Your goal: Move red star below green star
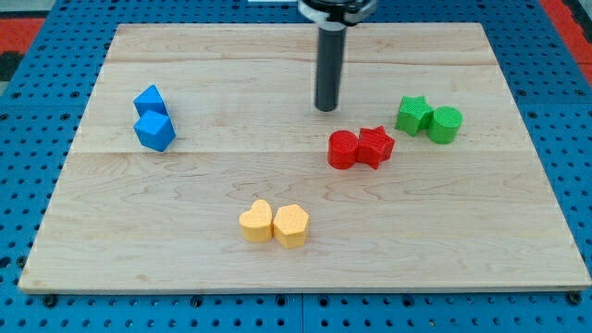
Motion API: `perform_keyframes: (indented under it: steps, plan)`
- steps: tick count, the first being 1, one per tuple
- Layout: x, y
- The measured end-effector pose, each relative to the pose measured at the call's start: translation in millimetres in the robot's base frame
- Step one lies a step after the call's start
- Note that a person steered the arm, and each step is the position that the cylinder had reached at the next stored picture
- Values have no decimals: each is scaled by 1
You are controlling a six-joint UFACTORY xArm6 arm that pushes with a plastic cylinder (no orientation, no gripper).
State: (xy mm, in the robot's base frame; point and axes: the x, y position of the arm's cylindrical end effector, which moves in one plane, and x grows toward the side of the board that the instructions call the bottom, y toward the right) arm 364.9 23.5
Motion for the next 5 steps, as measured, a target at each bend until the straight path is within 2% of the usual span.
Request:
perform_keyframes:
  steps: [1,2,3,4,5]
  plan:
    - [26,-6]
    - [58,19]
    - [67,75]
    - [67,100]
    - [102,111]
